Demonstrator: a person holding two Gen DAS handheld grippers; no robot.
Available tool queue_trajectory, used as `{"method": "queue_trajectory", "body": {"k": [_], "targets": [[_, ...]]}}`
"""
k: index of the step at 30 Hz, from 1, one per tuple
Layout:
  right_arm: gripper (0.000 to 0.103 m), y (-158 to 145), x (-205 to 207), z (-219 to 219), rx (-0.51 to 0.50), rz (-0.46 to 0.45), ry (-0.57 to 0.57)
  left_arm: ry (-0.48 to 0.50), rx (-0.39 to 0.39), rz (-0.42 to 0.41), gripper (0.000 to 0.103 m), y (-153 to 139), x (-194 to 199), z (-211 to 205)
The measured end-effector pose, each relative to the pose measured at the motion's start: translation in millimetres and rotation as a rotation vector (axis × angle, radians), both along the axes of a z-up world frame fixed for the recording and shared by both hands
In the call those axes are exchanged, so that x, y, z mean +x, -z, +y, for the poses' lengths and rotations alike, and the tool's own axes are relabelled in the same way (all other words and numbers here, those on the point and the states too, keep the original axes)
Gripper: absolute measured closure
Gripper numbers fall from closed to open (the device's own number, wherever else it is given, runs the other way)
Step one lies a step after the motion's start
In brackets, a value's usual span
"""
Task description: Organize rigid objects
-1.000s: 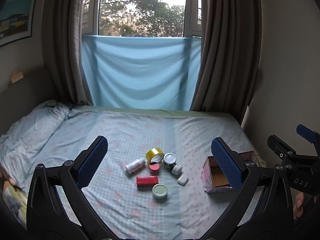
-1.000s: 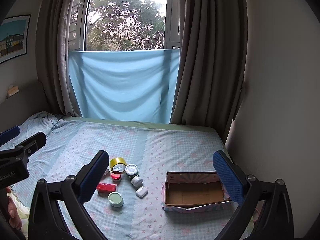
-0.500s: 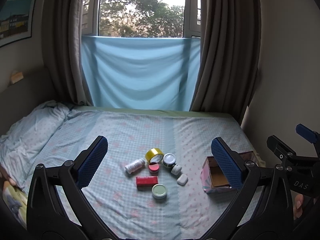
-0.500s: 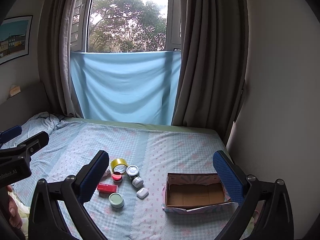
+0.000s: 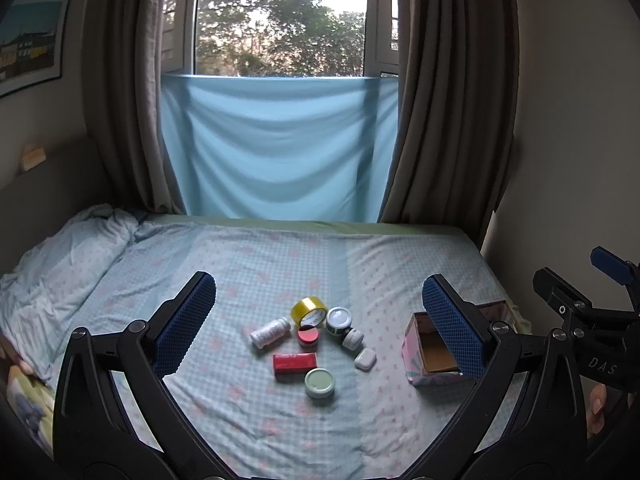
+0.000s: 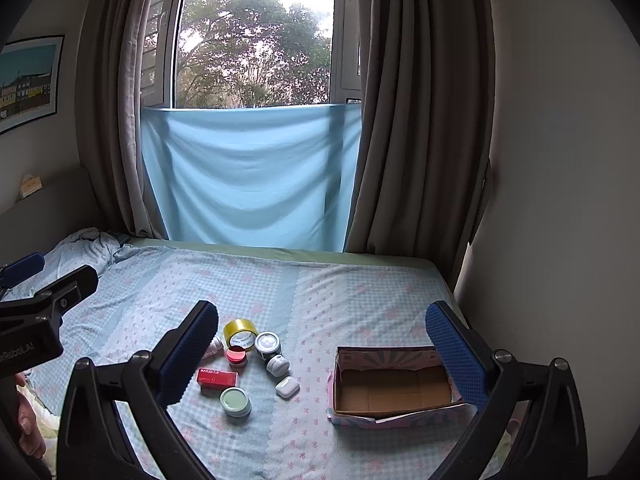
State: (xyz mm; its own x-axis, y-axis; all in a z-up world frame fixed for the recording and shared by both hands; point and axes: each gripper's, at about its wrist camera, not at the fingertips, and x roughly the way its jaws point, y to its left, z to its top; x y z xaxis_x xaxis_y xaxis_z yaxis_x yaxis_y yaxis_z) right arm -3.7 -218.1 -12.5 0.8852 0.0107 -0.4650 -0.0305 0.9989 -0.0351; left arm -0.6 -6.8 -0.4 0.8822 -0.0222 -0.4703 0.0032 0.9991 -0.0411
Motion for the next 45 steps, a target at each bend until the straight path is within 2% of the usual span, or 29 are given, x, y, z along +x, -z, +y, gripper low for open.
{"method": "queue_trajectory", "body": {"k": [28, 39, 45], "targets": [[0.000, 2.4, -5.2, -2.4, 0.007, -0.012, -0.018, -0.017, 0.023, -0.004, 0.000, 1.5, -1.4, -6.9], [0.000, 4.2, -4.4, -7.6, 0.029, -0.004, -0.033, -0.016, 0.009, -0.003, 0.001, -0.5, -2.7, -5.4], [0.000, 3.3, -2.0, -3.8, -0.017, -0.003, -0.059, -0.062, 0.022, -0.013, 0.000, 0.2, -5.4, 1.8]]}}
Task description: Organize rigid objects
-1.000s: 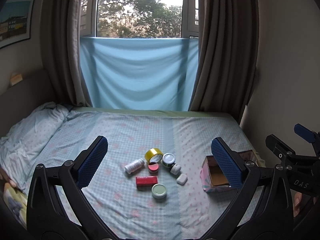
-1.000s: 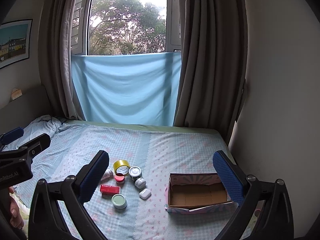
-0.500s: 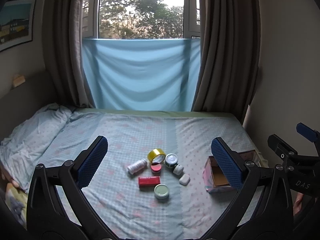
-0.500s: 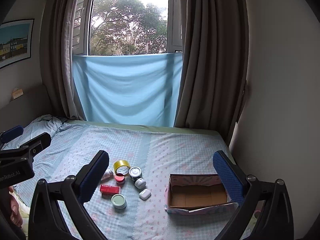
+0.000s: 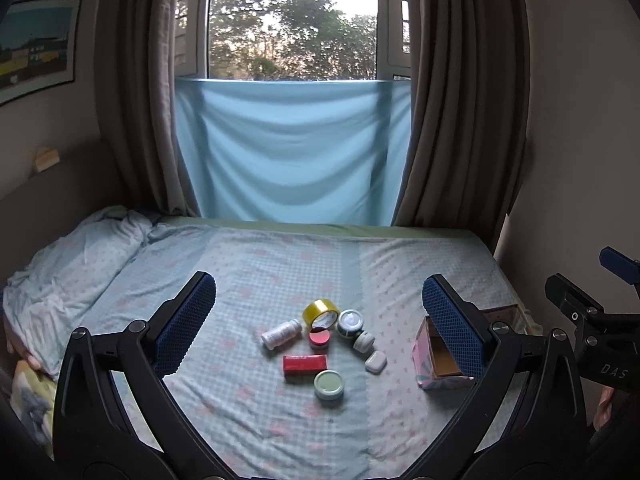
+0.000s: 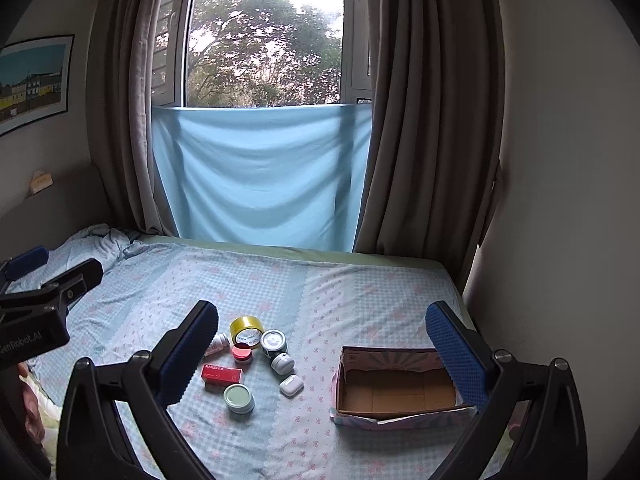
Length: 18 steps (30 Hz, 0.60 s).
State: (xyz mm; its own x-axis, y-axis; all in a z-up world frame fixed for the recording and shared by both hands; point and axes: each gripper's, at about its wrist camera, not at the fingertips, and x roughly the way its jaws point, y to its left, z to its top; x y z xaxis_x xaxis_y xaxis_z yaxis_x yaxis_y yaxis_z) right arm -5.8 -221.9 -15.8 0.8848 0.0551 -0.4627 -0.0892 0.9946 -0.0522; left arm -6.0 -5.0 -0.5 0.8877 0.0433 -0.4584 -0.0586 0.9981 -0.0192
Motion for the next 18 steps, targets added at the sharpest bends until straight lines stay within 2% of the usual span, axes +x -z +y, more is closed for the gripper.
{"method": "queue_trajectory", "body": {"k": [4, 9, 13, 18], "targets": [[0.000, 5, 5, 0, -0.009, 0.010, -0.024, -0.026, -0.016, 0.050, 0.000, 6, 6, 11], [0.000, 27, 20, -2, 0.066, 0.067, -0.082, -0.043, 0.000, 0.121, 0.000, 21, 16, 33], [0.000, 50, 40, 6, 0.112, 0.135, -0.066, -0.007, 0.005, 0.180, 0.000, 40, 37, 54], [0.000, 75, 60, 36, 0.148, 0.215, -0.022, 0.085, -0.013, 0.261, 0.000, 65, 79, 96]]}}
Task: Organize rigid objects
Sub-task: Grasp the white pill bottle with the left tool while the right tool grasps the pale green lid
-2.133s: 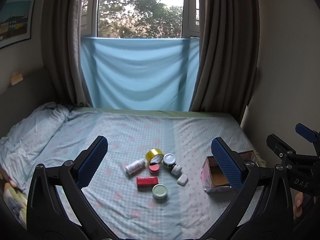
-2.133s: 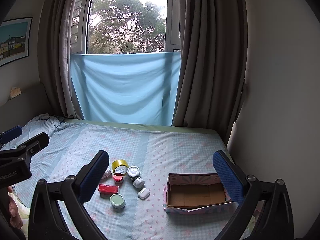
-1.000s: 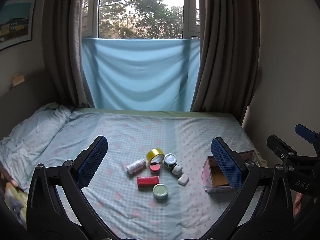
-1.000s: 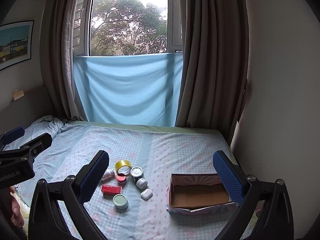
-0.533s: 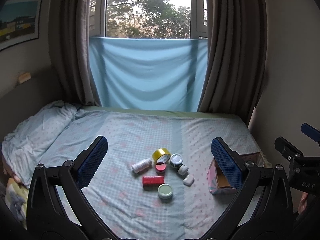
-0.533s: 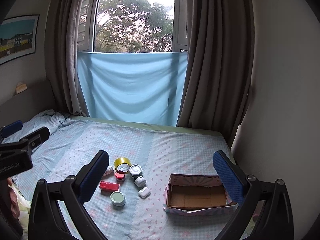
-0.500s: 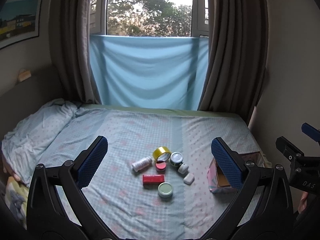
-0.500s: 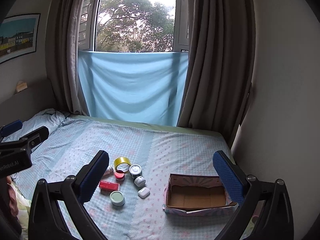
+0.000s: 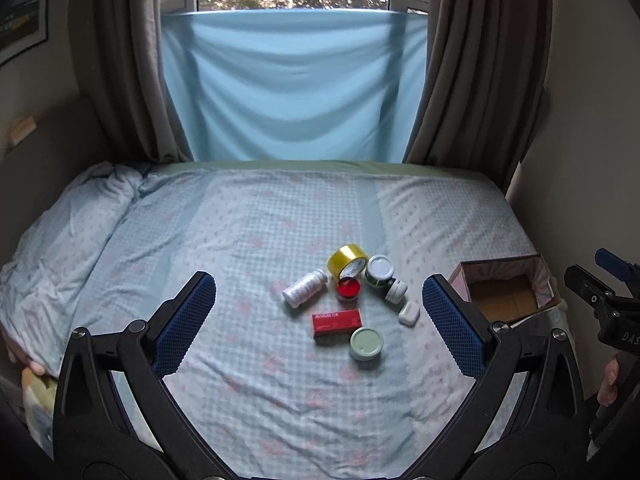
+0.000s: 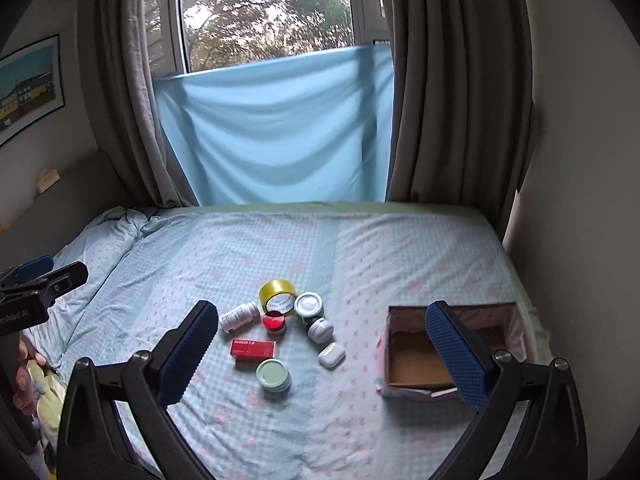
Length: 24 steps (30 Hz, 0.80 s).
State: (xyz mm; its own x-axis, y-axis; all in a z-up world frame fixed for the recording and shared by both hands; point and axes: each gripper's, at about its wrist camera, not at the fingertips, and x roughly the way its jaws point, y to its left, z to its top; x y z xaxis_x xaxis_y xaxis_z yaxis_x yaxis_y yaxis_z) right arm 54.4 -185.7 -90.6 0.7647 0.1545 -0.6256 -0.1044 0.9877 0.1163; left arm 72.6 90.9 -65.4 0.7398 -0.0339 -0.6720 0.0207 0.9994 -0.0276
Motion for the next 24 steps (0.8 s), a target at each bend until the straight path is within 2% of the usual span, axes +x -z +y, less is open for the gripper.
{"method": "queue_trajectory", "body": {"k": [4, 7, 10, 13, 16, 24], "targets": [[0.000, 20, 16, 30, 0.029, 0.075, 0.065, 0.111, -0.012, 0.076, 0.001, 19, 46, 33], [0.000, 40, 29, 53, 0.065, 0.144, 0.116, 0.201, 0.008, 0.122, 0.001, 37, 85, 52], [0.000, 65, 42, 72, 0.088, 0.220, 0.186, 0.293, 0.014, 0.189, 0.001, 63, 128, 66], [0.000, 88, 54, 85, 0.107, 0.296, 0.260, 0.386, 0.017, 0.265, 0.001, 99, 169, 70], [0.000, 116, 65, 97, 0.082, 0.374, 0.299, 0.456, 0.043, 0.338, 0.001, 143, 209, 66], [0.000, 204, 111, 132, 0.022, 0.606, 0.249, 0.529, 0.084, 0.570, 0.001, 268, 282, 42]]}}
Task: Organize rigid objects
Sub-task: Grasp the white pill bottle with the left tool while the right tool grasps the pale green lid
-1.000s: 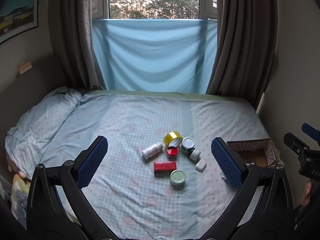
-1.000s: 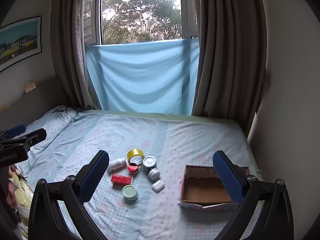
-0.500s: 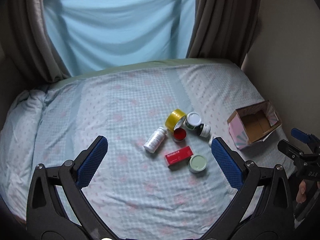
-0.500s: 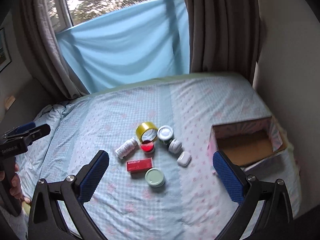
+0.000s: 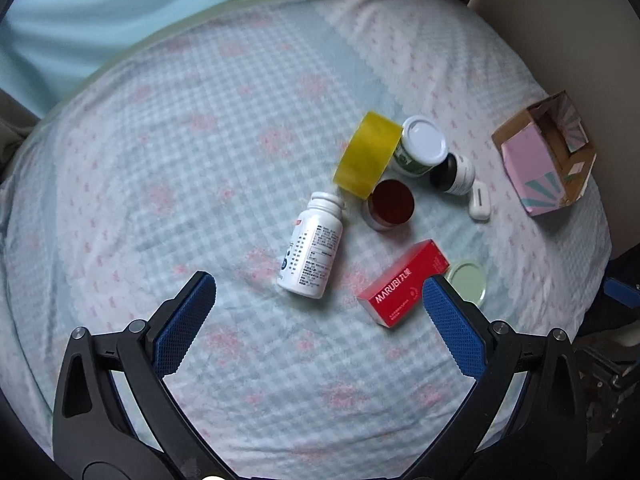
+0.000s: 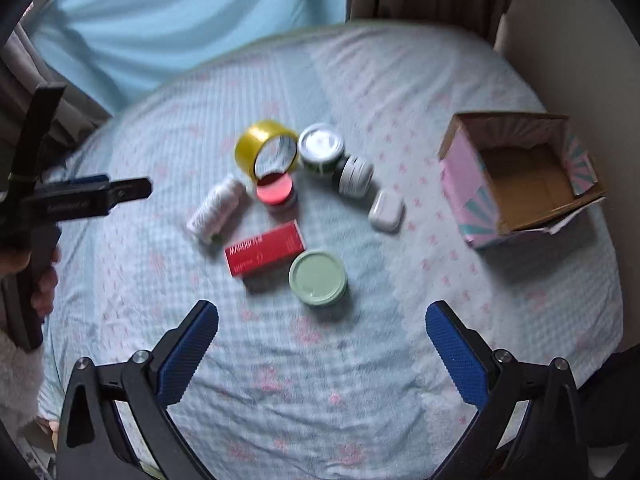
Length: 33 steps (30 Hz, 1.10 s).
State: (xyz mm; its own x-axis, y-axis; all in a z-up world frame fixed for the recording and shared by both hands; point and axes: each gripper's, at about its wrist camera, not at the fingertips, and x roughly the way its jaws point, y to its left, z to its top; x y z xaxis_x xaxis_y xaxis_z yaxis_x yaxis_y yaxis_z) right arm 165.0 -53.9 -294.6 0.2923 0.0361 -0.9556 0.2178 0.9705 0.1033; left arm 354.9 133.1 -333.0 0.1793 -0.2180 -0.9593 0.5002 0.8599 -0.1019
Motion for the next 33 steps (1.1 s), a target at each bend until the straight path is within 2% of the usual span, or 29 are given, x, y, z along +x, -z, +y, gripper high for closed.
{"method": "queue_trajectory", "body": {"k": [2, 5, 7, 9, 16, 17, 18, 22, 24, 29, 33], "targets": [[0.000, 21, 14, 6, -0.009, 0.048, -0.017, 0.019, 0.024, 0.044, 0.002, 28, 11, -9], [0.000, 54, 35, 12, -0.014, 0.113, -0.043, 0.049, 0.077, 0.086, 0.008, 66, 25, -22], [0.000, 77, 48, 14, -0.006, 0.156, -0.054, 0.064, 0.104, 0.107, 0.017, 86, 32, -29], [0.000, 100, 59, 15, -0.001, 0.198, -0.060, 0.077, 0.127, 0.127, 0.019, 104, 37, -34], [0.000, 161, 77, 14, -0.034, 0.315, -0.083, 0.112, 0.182, 0.151, 0.024, 139, 44, -45], [0.002, 167, 78, 14, -0.042, 0.330, -0.089, 0.119, 0.191, 0.151, 0.024, 143, 45, -47], [0.009, 173, 78, 14, -0.046, 0.348, -0.093, 0.123, 0.198, 0.152, 0.028, 147, 45, -49], [0.021, 186, 78, 13, 0.000, 0.383, -0.105, 0.140, 0.234, 0.158, 0.046, 164, 43, -56], [0.036, 187, 79, 16, 0.034, 0.380, -0.123, 0.152, 0.241, 0.144, 0.054, 166, 40, -59], [0.036, 186, 80, 22, 0.005, 0.389, -0.146, 0.153, 0.235, 0.134, 0.055, 172, 33, -71], [0.037, 183, 78, 21, 0.003, 0.383, -0.142, 0.129, 0.207, 0.133, 0.055, 163, 37, -64]]}}
